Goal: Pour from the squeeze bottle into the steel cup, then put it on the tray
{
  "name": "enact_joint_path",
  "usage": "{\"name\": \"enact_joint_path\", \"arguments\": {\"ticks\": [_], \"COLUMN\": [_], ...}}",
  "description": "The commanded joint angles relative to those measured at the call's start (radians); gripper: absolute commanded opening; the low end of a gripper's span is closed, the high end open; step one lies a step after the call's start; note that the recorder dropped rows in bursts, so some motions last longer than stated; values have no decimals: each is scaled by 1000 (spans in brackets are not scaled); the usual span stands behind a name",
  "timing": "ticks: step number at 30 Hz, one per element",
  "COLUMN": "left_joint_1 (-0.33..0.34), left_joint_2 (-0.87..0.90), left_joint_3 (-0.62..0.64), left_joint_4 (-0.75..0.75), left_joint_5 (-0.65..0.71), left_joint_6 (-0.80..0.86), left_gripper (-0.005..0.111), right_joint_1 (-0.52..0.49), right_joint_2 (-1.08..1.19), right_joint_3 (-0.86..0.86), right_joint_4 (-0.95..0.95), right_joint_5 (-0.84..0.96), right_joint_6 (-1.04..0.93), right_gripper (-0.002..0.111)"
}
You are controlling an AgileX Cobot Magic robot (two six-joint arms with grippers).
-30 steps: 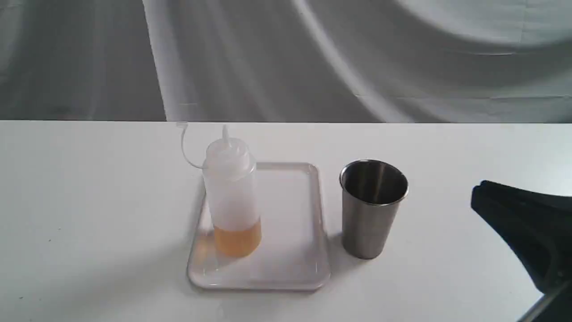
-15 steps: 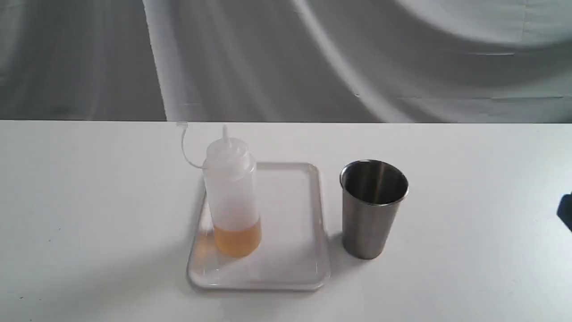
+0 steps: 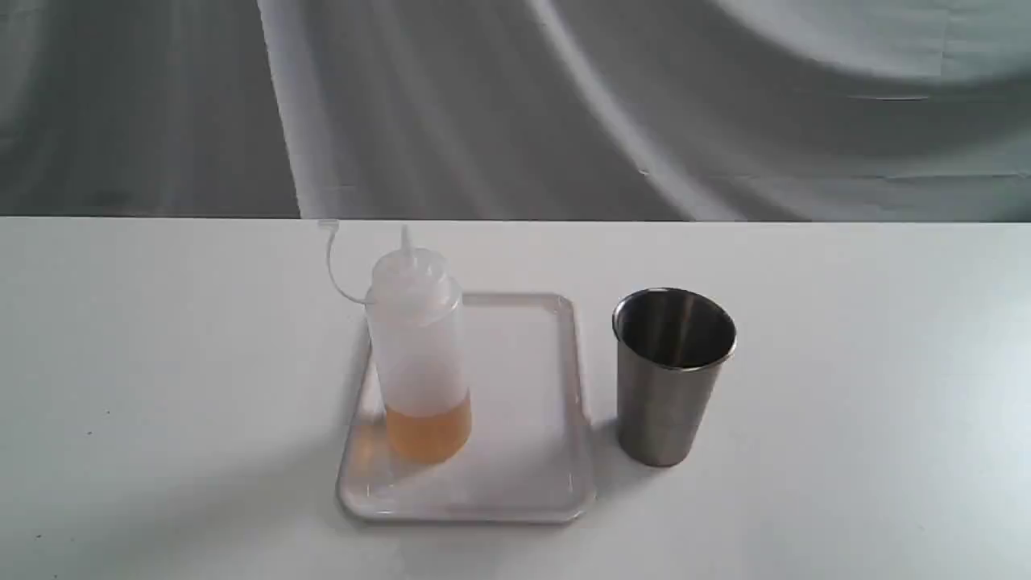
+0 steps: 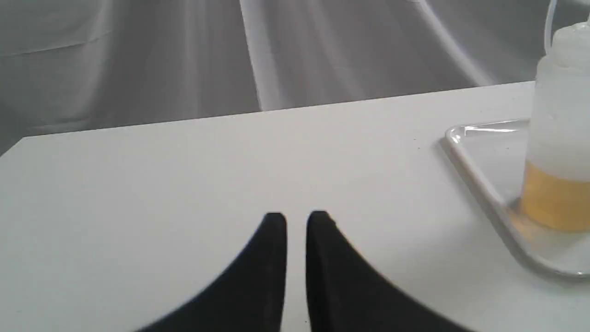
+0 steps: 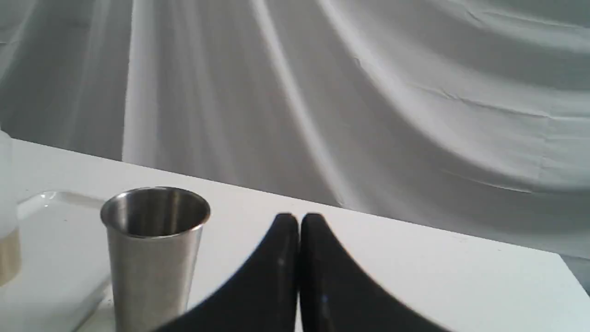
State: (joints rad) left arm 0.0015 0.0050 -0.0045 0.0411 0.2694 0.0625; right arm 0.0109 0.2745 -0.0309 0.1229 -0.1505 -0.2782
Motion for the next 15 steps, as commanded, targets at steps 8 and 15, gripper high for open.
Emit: {"name": "enact_joint_path", "arguments": {"ticks": [8,15], "left_joint_1": [-1,-1], "left_joint_2": [-5,-5], "left_joint_3": [4,4], "left_joint_4": [2,2], "left_joint_5": [-7,-7], "left_joint_6": [-2,-2], "left_gripper": [8,8], "right_joint_1": [-94,-171], "right_joint_2": [-153,-275], "right_joint_3": [31,31], "right_joint_4": [-37,-37], "right_joint_5": [55,78], "right_joint_6": [3,3], "right_gripper": [0,0]}}
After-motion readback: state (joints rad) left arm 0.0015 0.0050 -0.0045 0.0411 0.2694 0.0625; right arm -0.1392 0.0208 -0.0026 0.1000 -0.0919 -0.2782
